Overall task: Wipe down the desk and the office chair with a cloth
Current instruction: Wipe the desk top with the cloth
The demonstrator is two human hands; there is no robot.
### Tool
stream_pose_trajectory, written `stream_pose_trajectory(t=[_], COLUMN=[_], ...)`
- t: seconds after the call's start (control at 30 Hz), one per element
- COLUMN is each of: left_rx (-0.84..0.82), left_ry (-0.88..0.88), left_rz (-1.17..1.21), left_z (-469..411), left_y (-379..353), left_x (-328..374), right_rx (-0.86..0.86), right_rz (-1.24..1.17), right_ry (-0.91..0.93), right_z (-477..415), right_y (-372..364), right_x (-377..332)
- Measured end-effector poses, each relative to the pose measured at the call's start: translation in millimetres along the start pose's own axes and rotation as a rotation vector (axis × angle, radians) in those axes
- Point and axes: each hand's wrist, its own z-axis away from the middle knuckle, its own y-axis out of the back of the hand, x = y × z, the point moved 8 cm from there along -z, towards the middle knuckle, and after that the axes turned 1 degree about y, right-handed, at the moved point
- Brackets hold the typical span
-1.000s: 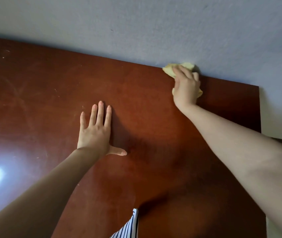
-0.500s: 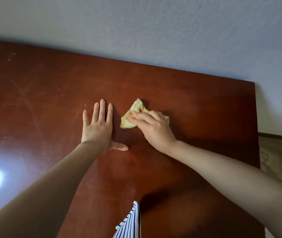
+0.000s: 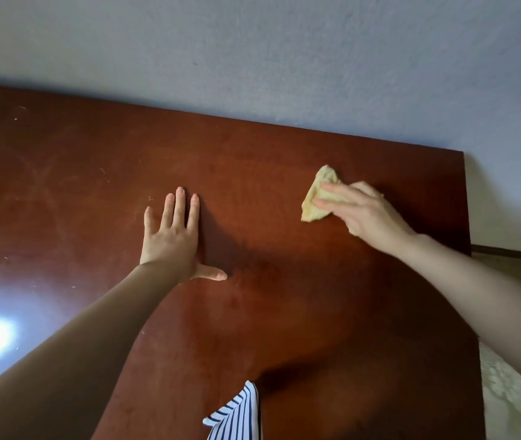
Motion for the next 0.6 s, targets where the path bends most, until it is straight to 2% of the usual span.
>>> stream_pose_trajectory(t=[0.1, 0.23, 0.33, 0.4, 0.47, 0.6], left_rx=[-0.010, -0.012, -0.007, -0.012, -0.018, -0.018], left_ry=[-0.001, 0.001, 0.007, 0.009, 0.014, 0.016], left_rz=[-0.004, -0.019, -0.031, -0.032, -0.033, -0.038], left_z=[1, 0, 0, 0, 0, -1], left_y=[0, 1, 2, 2, 2, 3], left_x=[2, 2, 0, 1, 1, 0], right_rx=[0.012, 0.116, 0.202, 0.253, 0.260, 0.239], right_rz=[0.005, 0.060, 0.100, 0.078, 0.055, -0.007], right_ry=[-0.163, -0.385, -0.638, -0.727, -0.649, -0.338], right_z=[-19, -51, -70, -71, -70, -54], right_y=[7, 9, 2, -5, -12, -23], right_x=[30, 53, 55, 43, 21, -33])
